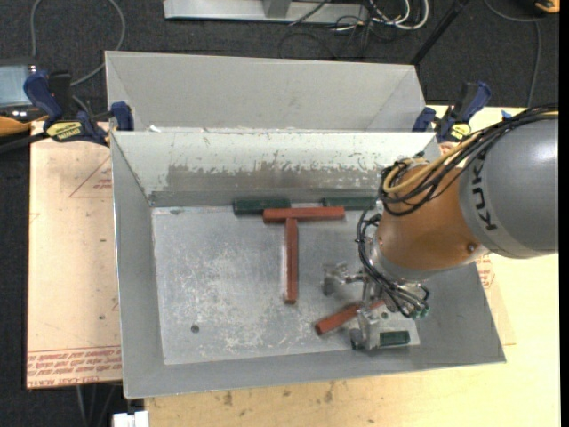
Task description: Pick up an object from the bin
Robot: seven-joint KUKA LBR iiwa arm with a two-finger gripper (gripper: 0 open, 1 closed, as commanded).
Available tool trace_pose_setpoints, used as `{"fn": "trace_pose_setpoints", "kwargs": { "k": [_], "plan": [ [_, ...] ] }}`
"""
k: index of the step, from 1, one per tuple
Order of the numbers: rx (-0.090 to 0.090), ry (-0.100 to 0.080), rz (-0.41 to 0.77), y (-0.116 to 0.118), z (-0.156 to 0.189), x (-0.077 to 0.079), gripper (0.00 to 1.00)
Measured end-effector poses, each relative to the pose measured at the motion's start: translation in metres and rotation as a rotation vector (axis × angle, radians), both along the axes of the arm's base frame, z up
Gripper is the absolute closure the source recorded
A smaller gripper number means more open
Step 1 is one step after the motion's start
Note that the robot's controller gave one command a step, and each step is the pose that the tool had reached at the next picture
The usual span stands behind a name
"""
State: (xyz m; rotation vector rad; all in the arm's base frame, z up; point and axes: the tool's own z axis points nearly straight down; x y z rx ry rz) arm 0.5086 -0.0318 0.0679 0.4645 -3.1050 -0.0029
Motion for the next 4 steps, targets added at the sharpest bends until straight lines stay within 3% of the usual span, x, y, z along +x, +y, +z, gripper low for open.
{"fn": "trace_pose_setpoints", "kwargs": {
  "k": [1,2,3,4],
  "plan": [
    [-0.001,-0.007,0.014,-0.015,0.033,0.001,0.00],
    [0.001,-0.007,0.140,0.006,0.039,0.021,0.00],
    [0.000,-0.003,-0.047,-0.021,0.002,0.001,0.00],
    [0.000,-0.006,0.106,0.005,0.003,0.013,0.00]
  ]
}}
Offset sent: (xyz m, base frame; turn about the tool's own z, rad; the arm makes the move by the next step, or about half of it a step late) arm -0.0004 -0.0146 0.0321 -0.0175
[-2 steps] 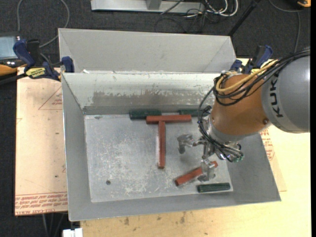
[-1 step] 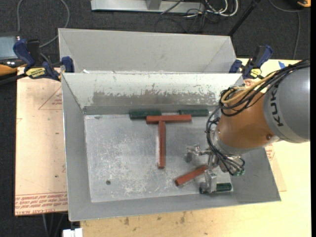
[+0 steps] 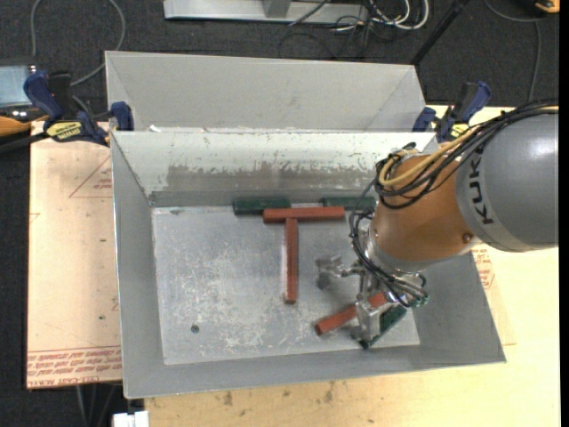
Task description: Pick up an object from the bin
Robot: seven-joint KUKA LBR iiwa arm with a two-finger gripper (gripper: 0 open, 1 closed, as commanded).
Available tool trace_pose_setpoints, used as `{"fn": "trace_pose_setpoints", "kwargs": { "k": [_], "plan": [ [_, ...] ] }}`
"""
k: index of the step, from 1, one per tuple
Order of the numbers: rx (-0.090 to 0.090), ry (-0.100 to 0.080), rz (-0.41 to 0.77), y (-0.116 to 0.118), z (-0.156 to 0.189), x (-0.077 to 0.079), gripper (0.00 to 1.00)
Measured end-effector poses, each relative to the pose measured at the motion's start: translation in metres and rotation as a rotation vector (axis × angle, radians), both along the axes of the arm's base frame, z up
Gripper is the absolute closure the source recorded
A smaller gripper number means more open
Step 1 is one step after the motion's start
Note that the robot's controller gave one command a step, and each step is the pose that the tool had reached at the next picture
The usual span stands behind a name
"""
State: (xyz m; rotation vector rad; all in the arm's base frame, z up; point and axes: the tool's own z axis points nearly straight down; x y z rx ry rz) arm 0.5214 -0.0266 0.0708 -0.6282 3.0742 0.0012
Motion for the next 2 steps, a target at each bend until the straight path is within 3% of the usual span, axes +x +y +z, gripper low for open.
{"fn": "trace_pose_setpoints", "kwargs": {
  "k": [1,2],
  "plan": [
    [0.000,0.001,-0.001,0.000,0.000,0.000,1.00],
    [0.000,-0.002,-0.003,0.001,0.048,0.001,1.00]
  ]
}}
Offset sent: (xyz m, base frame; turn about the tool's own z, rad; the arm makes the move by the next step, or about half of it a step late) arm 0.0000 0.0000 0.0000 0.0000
